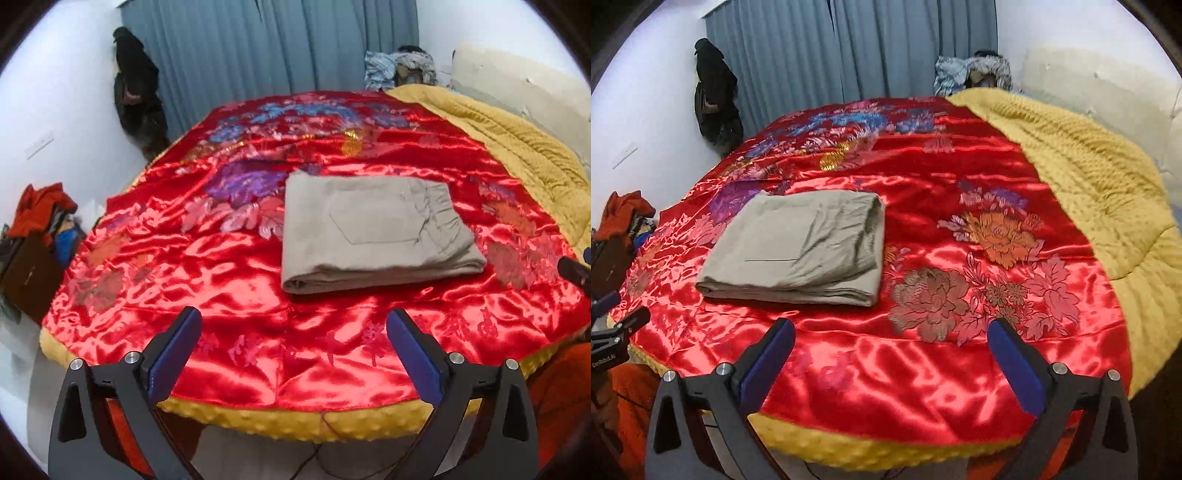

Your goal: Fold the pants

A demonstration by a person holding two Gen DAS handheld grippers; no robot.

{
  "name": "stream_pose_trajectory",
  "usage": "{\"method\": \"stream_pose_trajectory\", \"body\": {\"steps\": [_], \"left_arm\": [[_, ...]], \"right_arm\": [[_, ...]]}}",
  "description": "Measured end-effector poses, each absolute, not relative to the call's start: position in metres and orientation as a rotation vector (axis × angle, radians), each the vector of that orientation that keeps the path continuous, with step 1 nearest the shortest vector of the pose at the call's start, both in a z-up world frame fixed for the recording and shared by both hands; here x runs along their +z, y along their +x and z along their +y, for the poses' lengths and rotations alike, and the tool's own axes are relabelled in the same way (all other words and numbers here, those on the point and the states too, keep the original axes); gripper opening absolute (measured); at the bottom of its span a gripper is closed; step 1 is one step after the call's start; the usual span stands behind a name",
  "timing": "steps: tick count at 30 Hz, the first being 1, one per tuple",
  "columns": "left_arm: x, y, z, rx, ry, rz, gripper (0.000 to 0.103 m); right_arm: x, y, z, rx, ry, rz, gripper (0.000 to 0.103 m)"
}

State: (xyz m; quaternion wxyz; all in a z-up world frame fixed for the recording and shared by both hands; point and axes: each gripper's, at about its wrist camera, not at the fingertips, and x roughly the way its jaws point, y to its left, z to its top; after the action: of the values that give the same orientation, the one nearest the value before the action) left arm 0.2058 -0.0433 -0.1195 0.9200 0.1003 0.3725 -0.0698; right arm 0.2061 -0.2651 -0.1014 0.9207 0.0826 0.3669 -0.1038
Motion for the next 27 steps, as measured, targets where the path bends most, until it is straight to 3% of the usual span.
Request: {"method": "stream_pose_trajectory", "body": {"steps": [9, 27], "left_arm": [[-0.112, 0.197, -0.027, -0.150, 0.133, 0.814, 0.102], [-0.092, 0.176, -0.037, -0.116, 0.261, 0.897, 0.103]], "right_arm": [[-0.070, 0.194, -0.218, -0.214, 0.072, 0.730, 0.103], [-0.046, 0.179, -0.176, -0.088, 0.008, 0.801, 0.102]]}}
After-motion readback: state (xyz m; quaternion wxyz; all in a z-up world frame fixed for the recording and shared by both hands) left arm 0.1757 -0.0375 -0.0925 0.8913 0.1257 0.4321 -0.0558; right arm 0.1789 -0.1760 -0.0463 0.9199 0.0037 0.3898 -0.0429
